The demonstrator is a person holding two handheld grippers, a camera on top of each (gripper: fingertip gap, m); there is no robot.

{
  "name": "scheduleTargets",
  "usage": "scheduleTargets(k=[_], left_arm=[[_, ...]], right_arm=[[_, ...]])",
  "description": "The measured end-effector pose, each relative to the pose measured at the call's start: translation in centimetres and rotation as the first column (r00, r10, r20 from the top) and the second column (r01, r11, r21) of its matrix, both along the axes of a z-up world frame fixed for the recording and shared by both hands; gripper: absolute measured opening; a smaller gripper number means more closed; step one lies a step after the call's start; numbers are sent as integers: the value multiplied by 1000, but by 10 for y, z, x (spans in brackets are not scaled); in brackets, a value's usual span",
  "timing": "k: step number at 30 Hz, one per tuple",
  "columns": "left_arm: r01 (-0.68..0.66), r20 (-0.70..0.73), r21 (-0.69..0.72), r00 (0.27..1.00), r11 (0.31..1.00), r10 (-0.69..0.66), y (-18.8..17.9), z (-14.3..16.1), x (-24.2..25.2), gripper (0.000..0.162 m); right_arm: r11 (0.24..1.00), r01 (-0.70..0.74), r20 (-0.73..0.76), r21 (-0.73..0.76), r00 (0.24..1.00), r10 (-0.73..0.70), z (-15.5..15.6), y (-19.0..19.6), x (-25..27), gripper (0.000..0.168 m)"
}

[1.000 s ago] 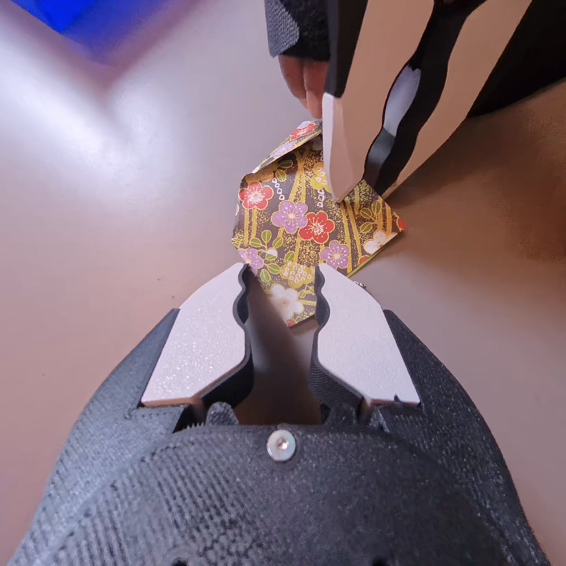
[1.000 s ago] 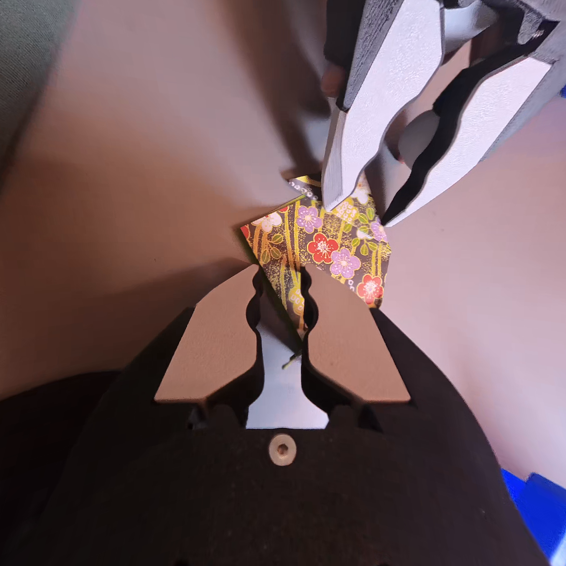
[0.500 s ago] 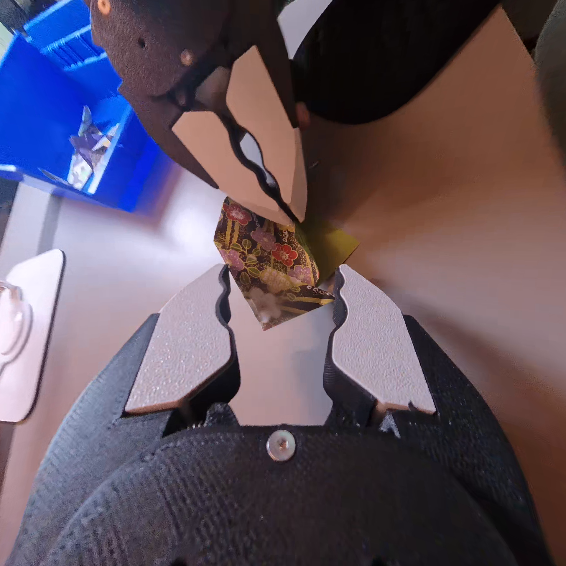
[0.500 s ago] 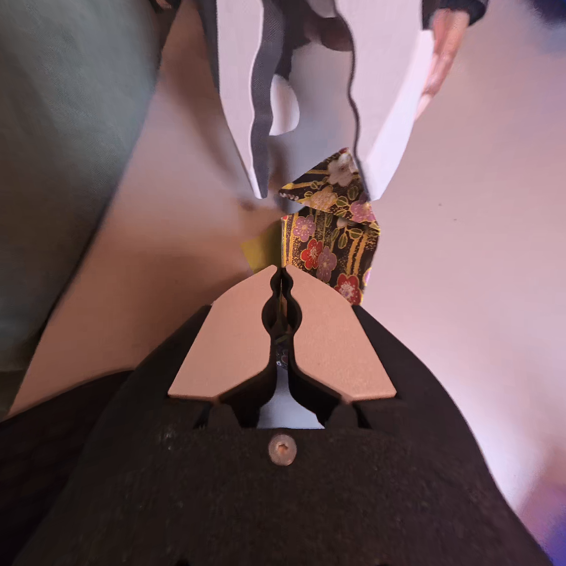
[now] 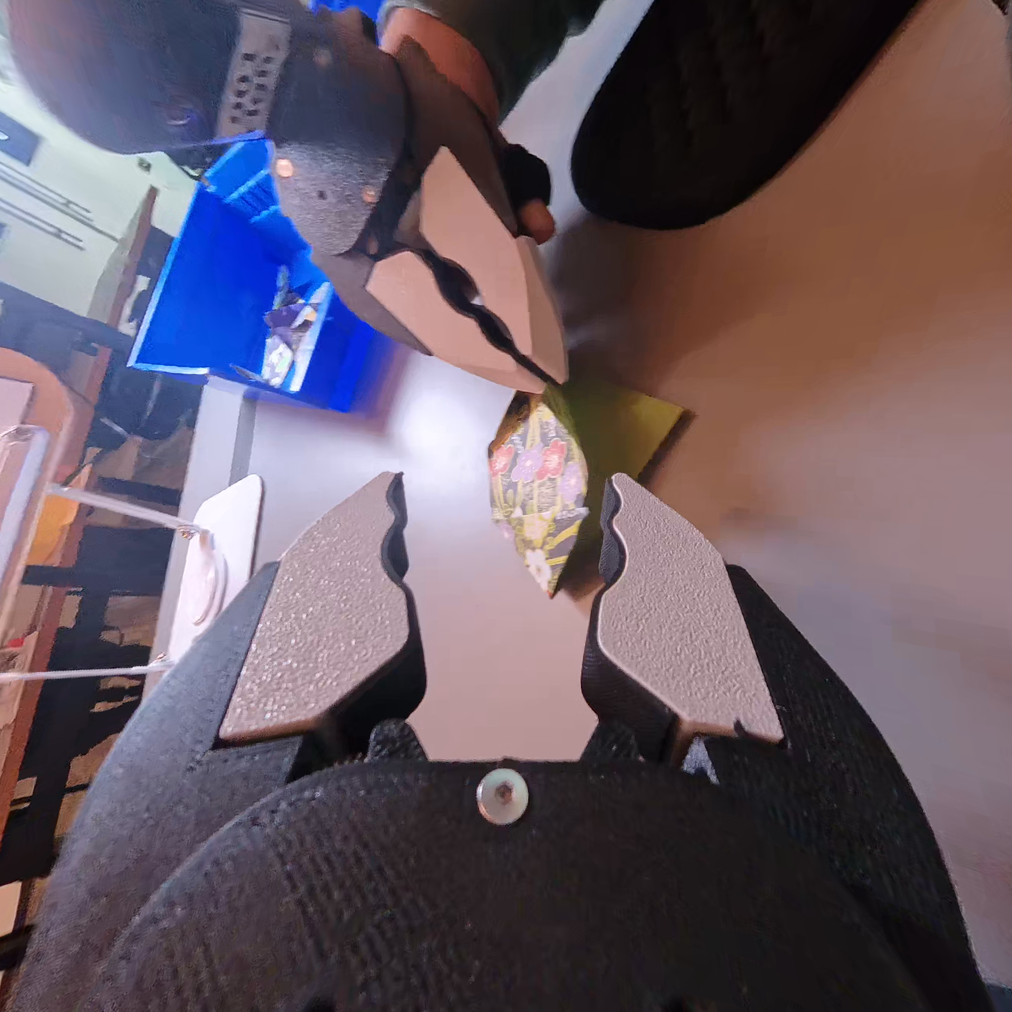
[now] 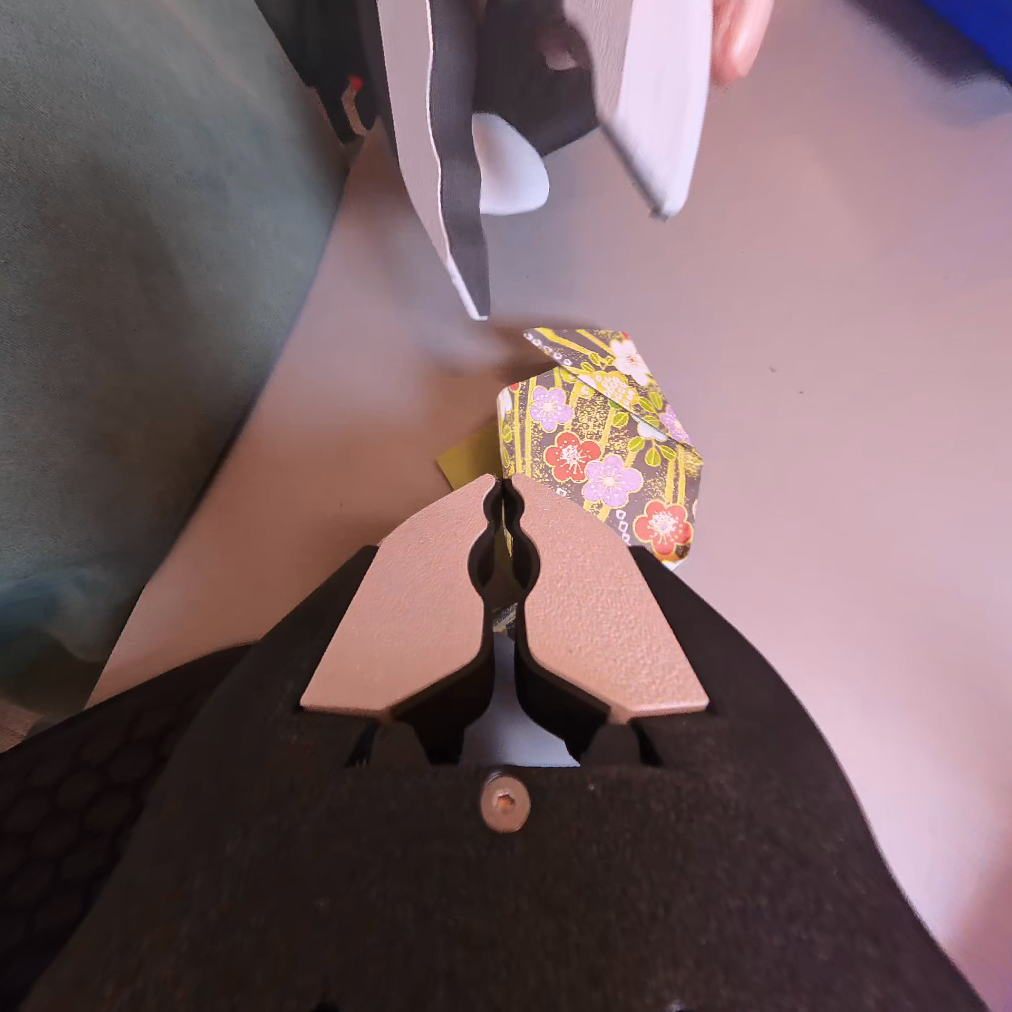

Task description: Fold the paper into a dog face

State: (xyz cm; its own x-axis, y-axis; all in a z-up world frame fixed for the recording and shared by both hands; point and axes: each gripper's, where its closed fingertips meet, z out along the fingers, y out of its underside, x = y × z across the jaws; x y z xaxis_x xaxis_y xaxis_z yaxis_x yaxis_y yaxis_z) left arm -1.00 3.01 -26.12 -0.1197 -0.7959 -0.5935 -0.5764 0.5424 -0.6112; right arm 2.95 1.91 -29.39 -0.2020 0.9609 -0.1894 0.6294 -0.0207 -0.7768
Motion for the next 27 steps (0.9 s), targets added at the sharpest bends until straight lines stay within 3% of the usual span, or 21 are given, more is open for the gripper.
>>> scheduleTargets(k=[7,13,17,19,21,23,25,27], left_arm=[[58,-156,-5,986,998,-58,-6,-47,10,57],[59,-152,29,987,998,-54,-1,-49,12,4],[18,-119,-65,993,998,-26,2,-46,9,0],[11,-115,-99,993,995,-23,2,-47,10,0],[-7,-120,-117,993,993,-7,3,-48,11,0],[-22,-126,-138,992,990,5,4,-50,12,0],[-42,-115,-154,993,987,24,6,-49,14,0],[-32,-122,-171,992,985,11,2,-52,13,3]], right_arm=[[999,-26,-66,-43,998,23,10,-3,-8,0],[1000,28,-100,-4,995,-28,15,5,-4,1],[983,58,-59,177,997,-49,14,0,-1,40],[950,66,-40,305,998,-57,12,-3,-4,49],[919,86,-62,385,996,-67,13,-5,-13,46],[897,99,-81,431,994,-70,16,-5,-19,28],[889,112,-78,444,993,-86,17,-2,-20,0],[917,107,-52,384,994,-94,16,-1,-19,0]])
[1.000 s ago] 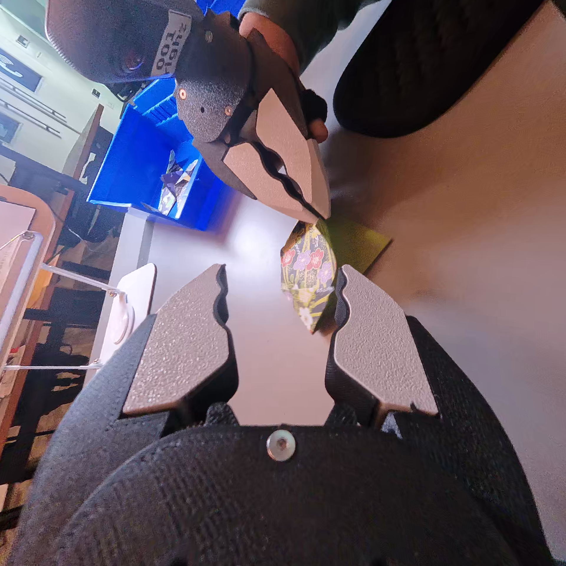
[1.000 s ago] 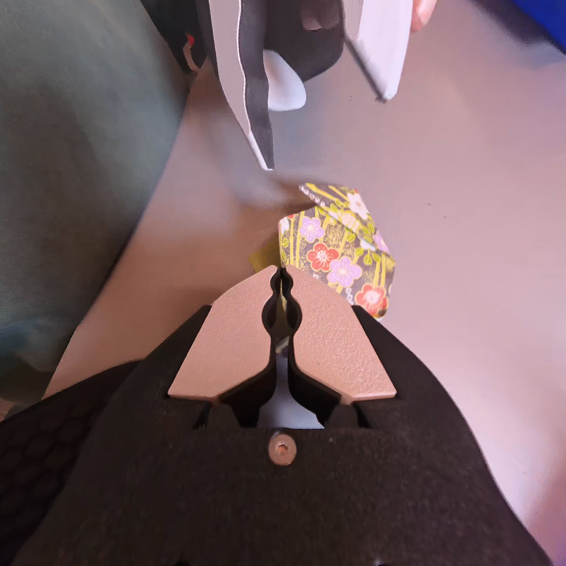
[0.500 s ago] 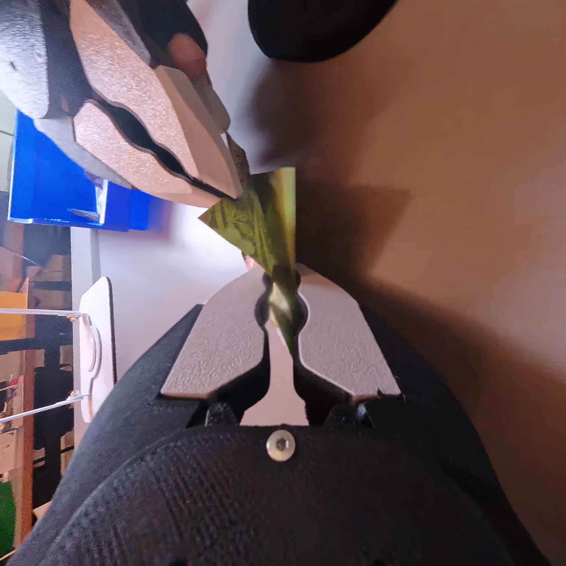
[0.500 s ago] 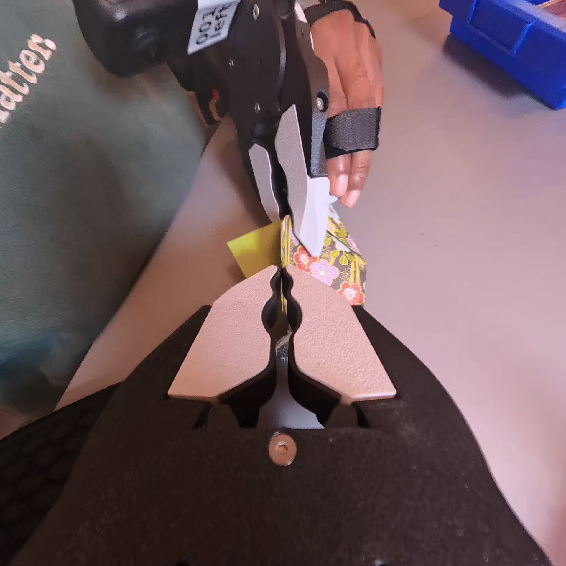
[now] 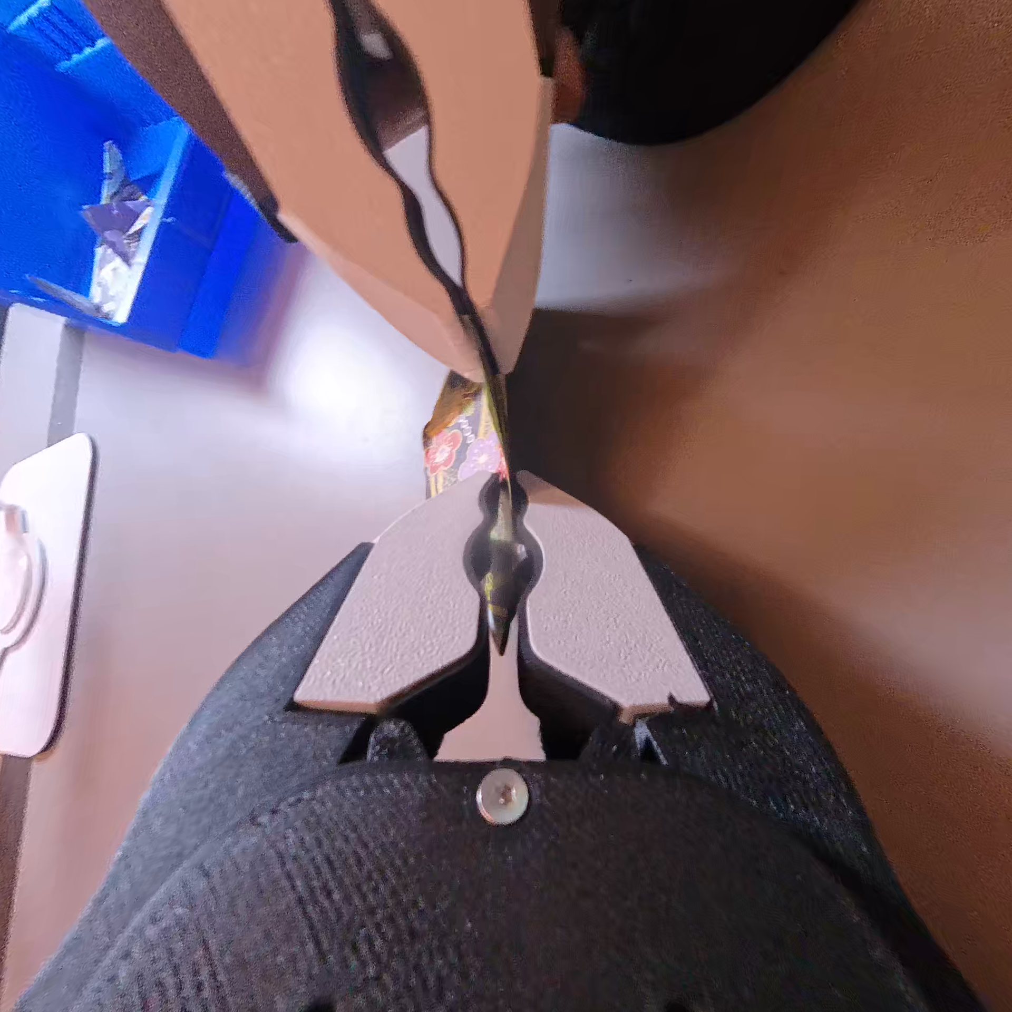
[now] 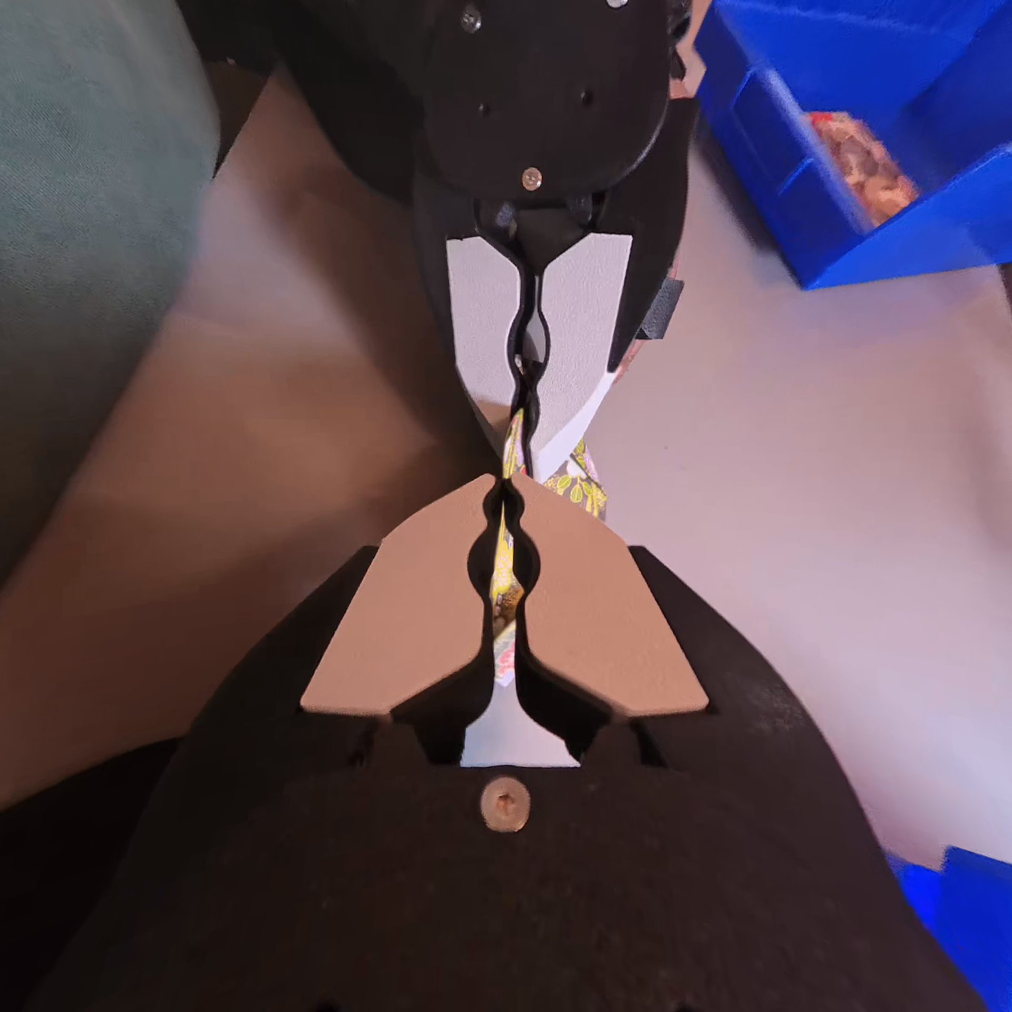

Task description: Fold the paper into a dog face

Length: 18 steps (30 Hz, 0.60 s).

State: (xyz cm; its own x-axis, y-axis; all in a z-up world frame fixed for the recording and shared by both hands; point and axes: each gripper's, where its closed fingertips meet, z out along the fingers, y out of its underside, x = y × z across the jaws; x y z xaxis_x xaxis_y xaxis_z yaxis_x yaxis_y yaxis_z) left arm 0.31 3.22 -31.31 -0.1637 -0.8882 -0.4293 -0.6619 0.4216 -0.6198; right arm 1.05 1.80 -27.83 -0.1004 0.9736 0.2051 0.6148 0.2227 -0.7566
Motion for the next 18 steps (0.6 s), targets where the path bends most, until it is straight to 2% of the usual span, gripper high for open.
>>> scheduleTargets(k=[4,7,10,14,17,18], left_arm=[[29,27,-120,999,992,-26,-12,4,-2,24],[37,102,-245,995,969,-13,-18,18,-3,20],[15,99,-263,995,965,11,-15,18,-5,19],[-26,38,-274,999,961,38,-15,4,-1,18],[-77,-17,-284,997,956,75,-10,-7,-2,1],[-96,-23,-302,995,948,93,-9,-8,-2,0]], right_arm=[[970,20,78,-243,997,-1,-11,0,6,0],[894,31,110,-447,994,21,-19,-3,8,0],[811,65,137,-581,990,18,-22,-4,5,0],[740,123,194,-661,981,11,-31,-1,2,0],[706,159,218,-690,976,-6,-35,2,0,0],[706,164,222,-689,975,-10,-36,3,0,0]])
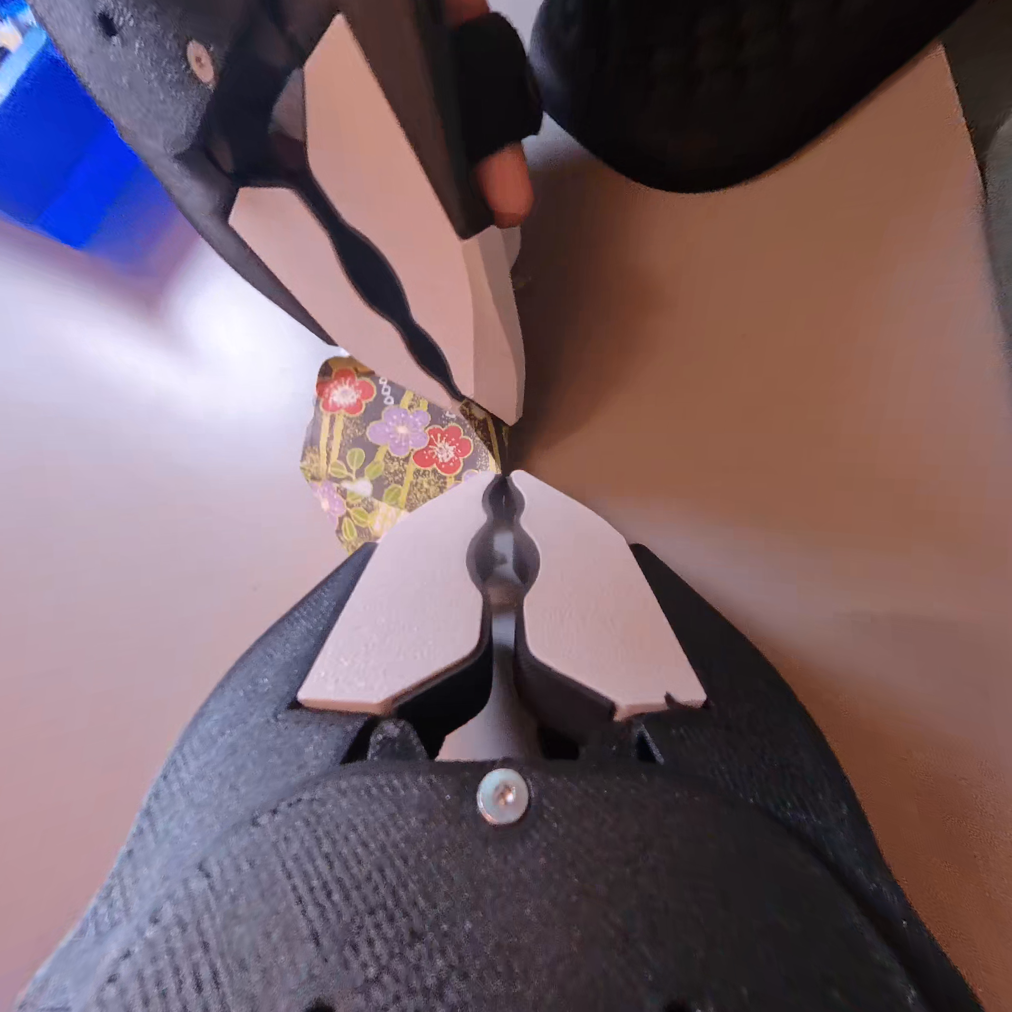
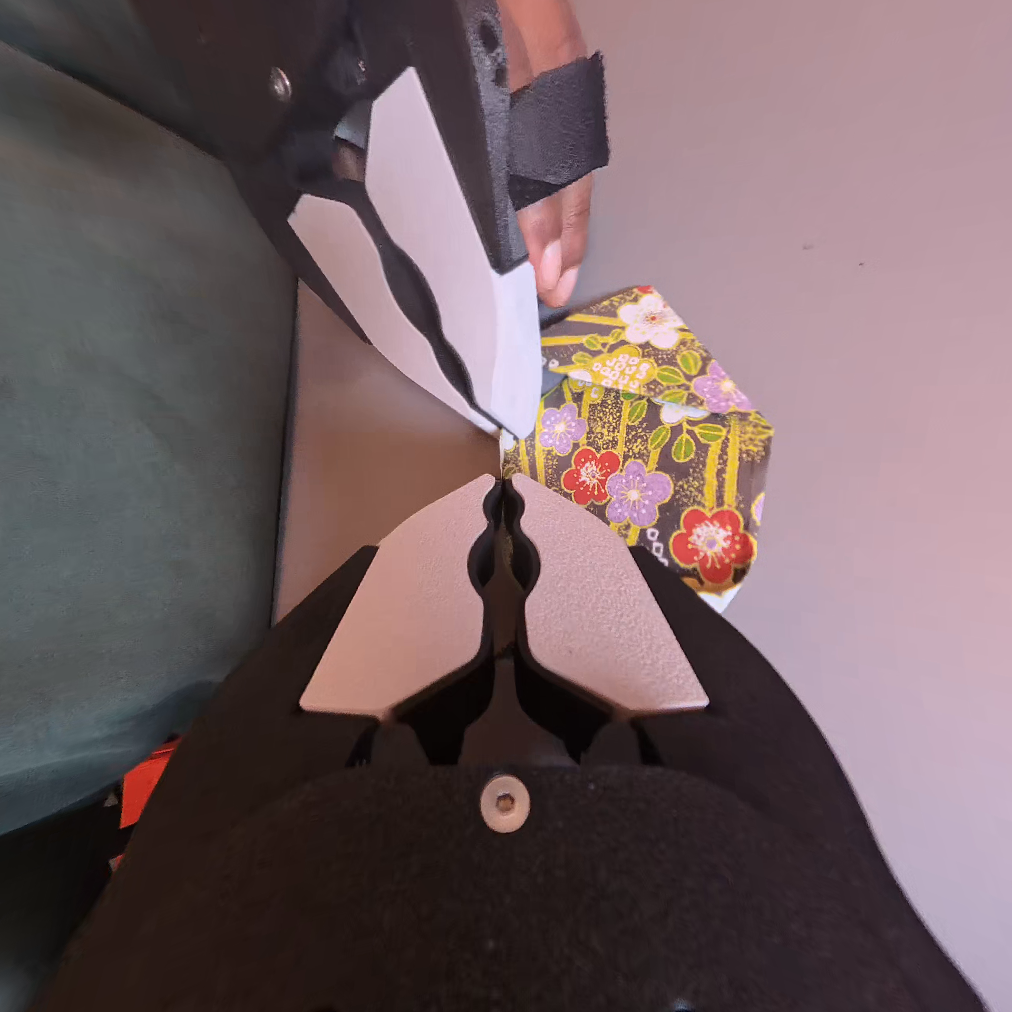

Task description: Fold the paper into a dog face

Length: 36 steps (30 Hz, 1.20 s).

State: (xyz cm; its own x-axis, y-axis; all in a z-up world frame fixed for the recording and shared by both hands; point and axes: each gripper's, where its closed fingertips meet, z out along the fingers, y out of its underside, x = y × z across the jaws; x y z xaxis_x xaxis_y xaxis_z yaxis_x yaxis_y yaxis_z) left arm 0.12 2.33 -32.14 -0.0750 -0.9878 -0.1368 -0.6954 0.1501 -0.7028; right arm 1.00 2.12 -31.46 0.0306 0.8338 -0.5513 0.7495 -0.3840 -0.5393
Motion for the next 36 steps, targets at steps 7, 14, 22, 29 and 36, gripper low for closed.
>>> scheduleTargets(k=[7,14,22,29,36], left_arm=[[-101,-24,-191,995,976,98,6,-5,-2,0],[-129,13,-418,989,899,148,5,2,1,0],[-65,110,-251,989,966,95,11,24,1,27],[-66,-29,-248,998,966,61,7,-5,3,13],[-113,-74,-265,993,958,96,13,-7,4,0]], right_arm=[[993,22,-10,113,1000,-21,4,9,4,17],[946,-66,66,317,997,48,-3,12,9,0],[999,-39,-22,-7,999,39,7,1,11,0],[995,-33,29,-99,999,36,-3,-2,13,0],[1000,1,76,17,997,-2,-3,6,18,6]])
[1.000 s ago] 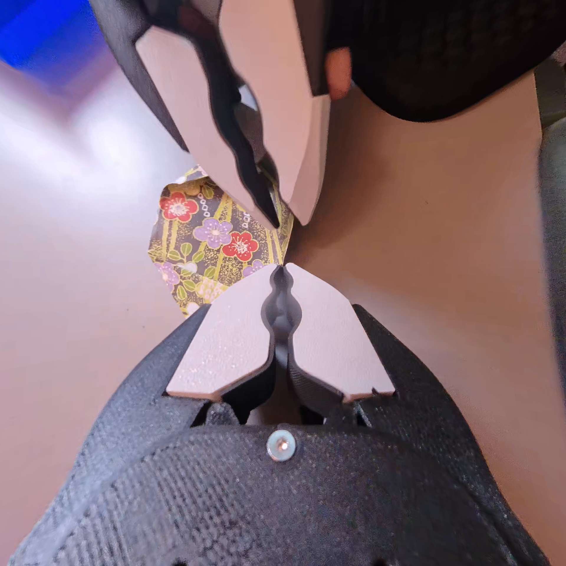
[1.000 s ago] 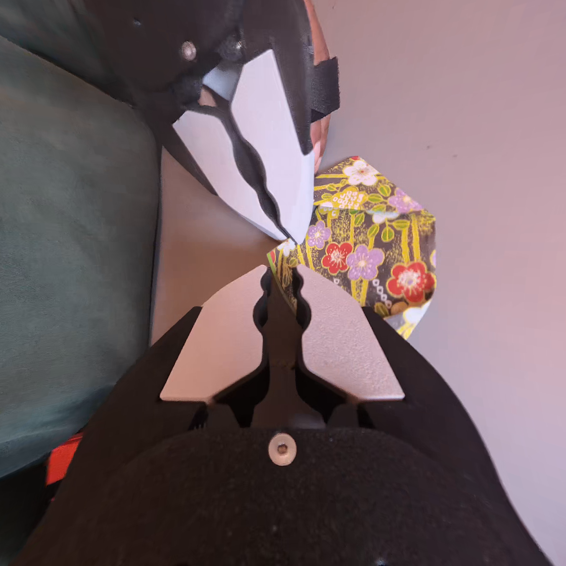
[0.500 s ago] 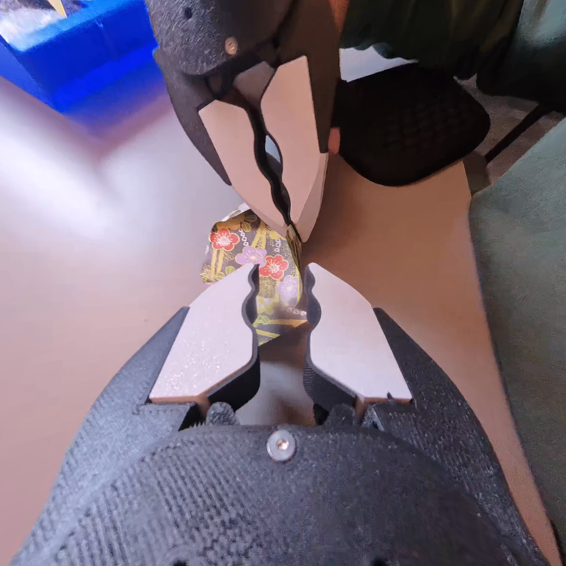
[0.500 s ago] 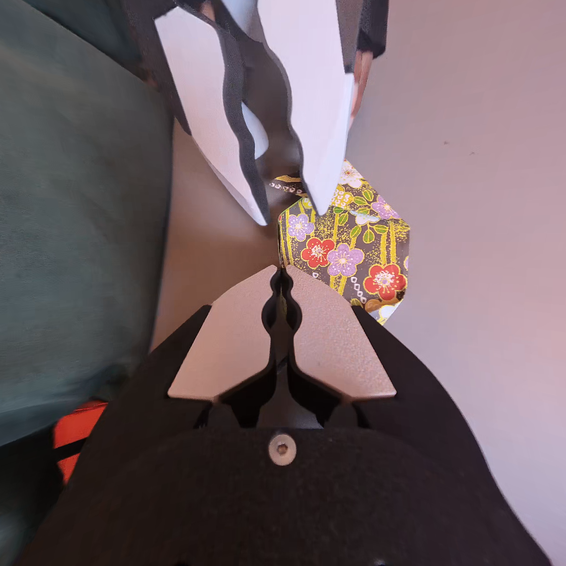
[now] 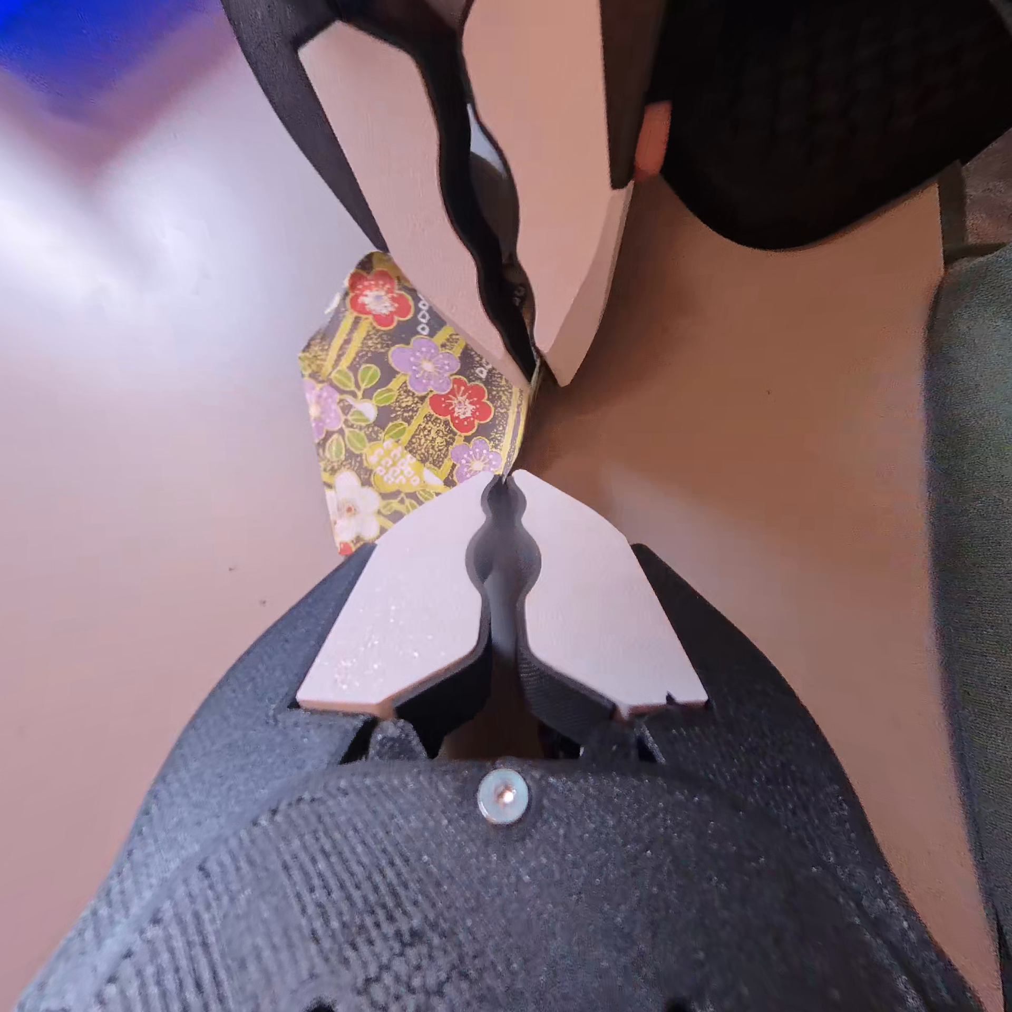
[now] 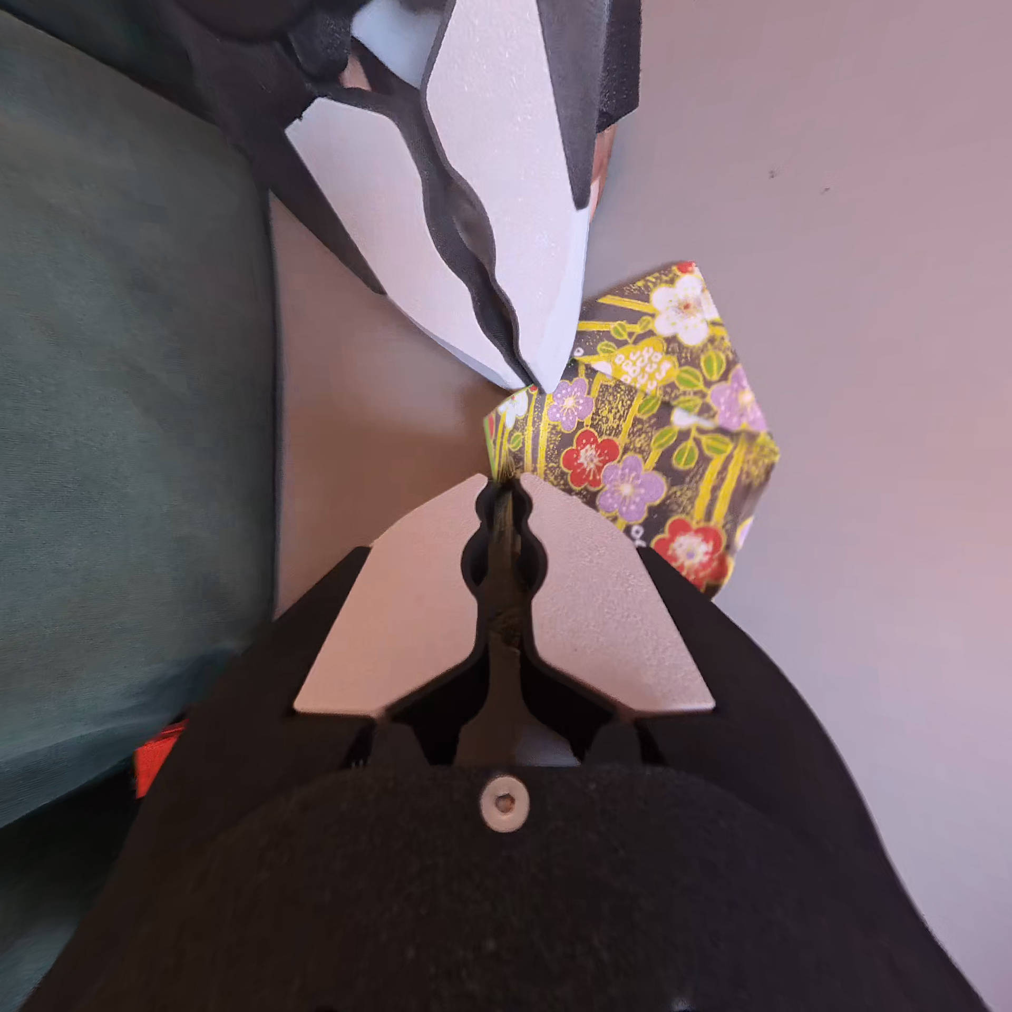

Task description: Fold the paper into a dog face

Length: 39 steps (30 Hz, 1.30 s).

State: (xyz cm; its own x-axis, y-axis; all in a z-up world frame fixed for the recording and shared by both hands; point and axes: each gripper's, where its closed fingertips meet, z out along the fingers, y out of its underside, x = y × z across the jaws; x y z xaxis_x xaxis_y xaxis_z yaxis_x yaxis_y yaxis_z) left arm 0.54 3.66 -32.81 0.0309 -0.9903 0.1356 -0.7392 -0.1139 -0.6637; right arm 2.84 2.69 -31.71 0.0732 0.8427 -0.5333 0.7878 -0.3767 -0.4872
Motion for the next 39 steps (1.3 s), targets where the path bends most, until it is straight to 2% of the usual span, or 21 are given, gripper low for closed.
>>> scheduleTargets(k=[2,4,6,7,9,13,18,20,25,27,32,39], left_arm=[[-8,-13,1,1000,1000,8,1,0,0,0],[-10,-18,-13,1000,1000,10,-2,0,0,0],[20,-9,-43,1000,999,-20,-10,3,0,0],[41,-3,-63,999,997,-41,-15,6,-1,2],[86,21,-105,996,991,-85,-22,17,-5,16],[44,45,-49,998,998,-42,8,28,-5,14],[156,-54,99,987,983,-151,19,4,10,9],[182,-59,112,983,977,-177,14,0,14,0],[178,-40,171,984,969,-174,13,-1,14,0],[172,-34,167,985,971,-169,13,-1,15,0],[158,-21,159,988,975,-156,13,-1,14,0],[174,-20,181,985,968,-174,10,3,13,0]], right_arm=[[997,18,18,74,1000,-19,1,4,2,8],[988,21,13,153,1000,-23,2,7,3,0],[982,-3,7,187,1000,1,2,5,4,0],[983,-22,1,181,1000,22,2,3,4,0],[985,-55,-8,166,998,58,1,-2,6,0],[979,-145,-12,142,989,148,1,-13,9,0],[967,-225,-21,122,973,229,5,-25,12,0],[976,-189,-13,111,981,191,4,-22,13,0],[999,11,34,-44,999,-9,1,-14,15,0],[996,50,77,-74,996,-44,-3,-11,17,0],[997,66,168,-47,984,-57,-10,-10,20,0],[997,76,211,18,974,-78,-11,-10,20,0]])
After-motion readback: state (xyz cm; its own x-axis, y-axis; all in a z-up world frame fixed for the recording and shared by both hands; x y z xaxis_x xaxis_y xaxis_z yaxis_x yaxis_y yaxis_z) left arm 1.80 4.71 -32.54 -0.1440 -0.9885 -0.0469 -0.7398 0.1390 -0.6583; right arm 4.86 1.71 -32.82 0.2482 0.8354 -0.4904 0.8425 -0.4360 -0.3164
